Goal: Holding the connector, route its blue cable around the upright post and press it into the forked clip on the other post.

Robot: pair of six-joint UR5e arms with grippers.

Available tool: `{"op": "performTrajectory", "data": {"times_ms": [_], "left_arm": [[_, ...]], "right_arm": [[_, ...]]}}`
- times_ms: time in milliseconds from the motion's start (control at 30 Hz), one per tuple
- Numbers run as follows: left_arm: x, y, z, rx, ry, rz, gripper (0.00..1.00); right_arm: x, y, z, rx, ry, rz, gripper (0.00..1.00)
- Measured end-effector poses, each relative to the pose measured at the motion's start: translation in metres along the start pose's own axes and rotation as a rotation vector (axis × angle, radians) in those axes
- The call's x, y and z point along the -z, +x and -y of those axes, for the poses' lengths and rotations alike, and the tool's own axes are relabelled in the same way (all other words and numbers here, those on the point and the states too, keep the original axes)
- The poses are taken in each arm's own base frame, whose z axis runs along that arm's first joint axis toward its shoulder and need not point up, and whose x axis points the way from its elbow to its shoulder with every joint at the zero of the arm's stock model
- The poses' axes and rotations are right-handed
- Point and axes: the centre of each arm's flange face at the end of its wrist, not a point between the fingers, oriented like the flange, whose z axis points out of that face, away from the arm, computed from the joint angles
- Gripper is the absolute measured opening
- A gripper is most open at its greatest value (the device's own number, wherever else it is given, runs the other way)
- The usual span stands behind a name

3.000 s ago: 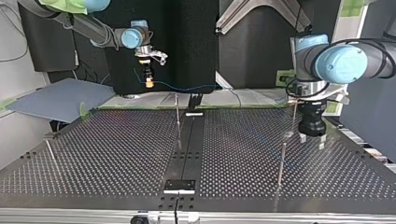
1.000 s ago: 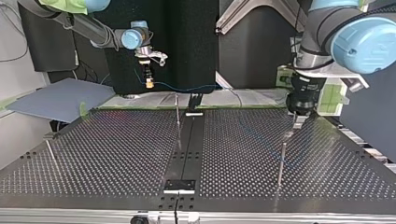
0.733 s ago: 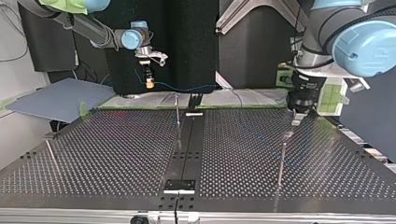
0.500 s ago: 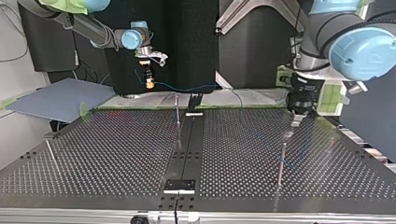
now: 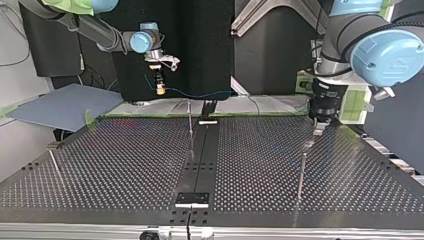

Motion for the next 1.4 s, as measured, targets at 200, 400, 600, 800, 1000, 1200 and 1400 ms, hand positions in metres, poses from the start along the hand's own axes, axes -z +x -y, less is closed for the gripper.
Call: {"op": "performTrajectory", "data": {"times_ms": [200,400,600,800,1000,1200,1400], "left_arm": [[0.001,0.000,0.000,-0.001,-0.005,-0.001,1.00],[0.003,0.000,-0.001,-0.002,-0.016,-0.002,1.00],[0.007,0.004,-0.006,-0.021,-0.059,-0.034,1.00],[0.010,0.006,-0.012,-0.033,-0.119,-0.052,1.00],[0.012,0.007,-0.013,-0.034,-0.134,-0.055,1.00],[0.012,0.007,-0.013,-0.034,-0.135,-0.052,1.00],[0.013,0.007,-0.013,-0.034,-0.134,-0.052,1.00]], "right_arm": [[0.000,0.000,0.000,0.000,0.000,0.000,0.00],[0.000,0.000,0.000,0.000,0.000,0.000,0.00],[0.000,0.000,0.000,0.000,0.001,0.001,0.00],[0.000,0.000,0.000,0.000,0.001,0.000,0.00],[0.000,0.000,0.001,0.000,0.002,0.001,0.00],[0.000,0.000,0.001,0.000,0.002,0.002,0.00],[0.001,0.000,0.001,0.000,0.003,0.004,0.00]]}}
